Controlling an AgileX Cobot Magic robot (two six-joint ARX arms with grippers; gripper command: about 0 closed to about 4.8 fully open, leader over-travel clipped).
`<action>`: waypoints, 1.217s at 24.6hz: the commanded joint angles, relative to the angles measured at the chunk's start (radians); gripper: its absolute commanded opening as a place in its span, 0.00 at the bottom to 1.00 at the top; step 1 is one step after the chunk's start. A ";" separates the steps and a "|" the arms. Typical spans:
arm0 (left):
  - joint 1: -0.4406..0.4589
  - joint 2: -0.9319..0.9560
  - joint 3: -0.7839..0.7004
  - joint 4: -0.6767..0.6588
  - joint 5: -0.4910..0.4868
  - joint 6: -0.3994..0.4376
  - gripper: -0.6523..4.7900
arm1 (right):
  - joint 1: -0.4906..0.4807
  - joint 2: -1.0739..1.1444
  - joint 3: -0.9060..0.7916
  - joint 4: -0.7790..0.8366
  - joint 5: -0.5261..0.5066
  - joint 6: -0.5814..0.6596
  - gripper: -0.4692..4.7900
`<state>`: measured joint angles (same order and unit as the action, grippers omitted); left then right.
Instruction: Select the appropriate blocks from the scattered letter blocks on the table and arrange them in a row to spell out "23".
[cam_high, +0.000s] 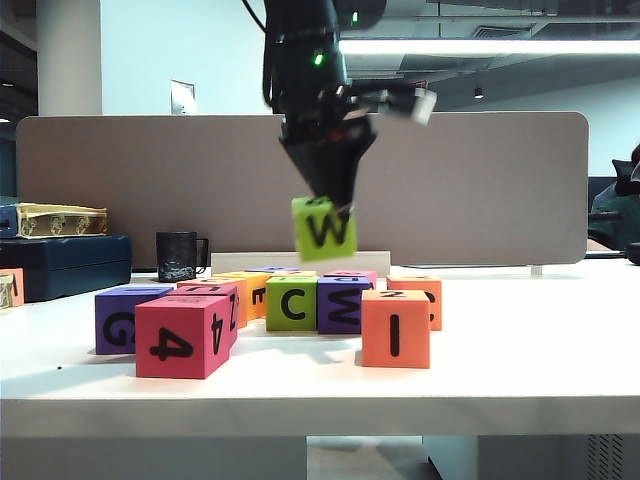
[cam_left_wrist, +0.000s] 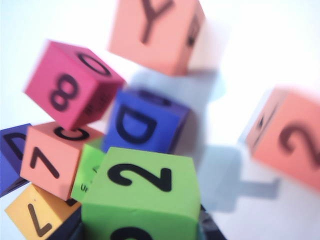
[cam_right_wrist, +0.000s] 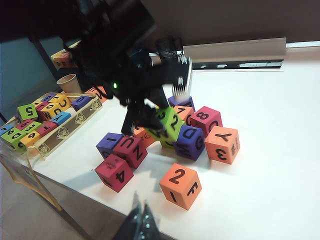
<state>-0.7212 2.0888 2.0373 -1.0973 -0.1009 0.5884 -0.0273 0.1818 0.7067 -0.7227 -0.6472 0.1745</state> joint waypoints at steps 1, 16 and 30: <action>-0.001 -0.004 0.061 -0.001 0.086 -0.180 0.55 | -0.001 0.002 0.004 0.017 0.002 0.000 0.09; -0.050 0.005 0.125 0.026 0.323 -0.908 0.55 | -0.001 0.002 0.004 0.017 0.002 0.000 0.09; -0.174 0.130 0.125 0.069 0.185 -1.065 0.55 | 0.000 0.001 0.004 0.017 0.001 0.000 0.09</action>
<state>-0.8906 2.2131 2.1593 -1.0164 0.0906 -0.4431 -0.0269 0.1818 0.7067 -0.7227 -0.6472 0.1745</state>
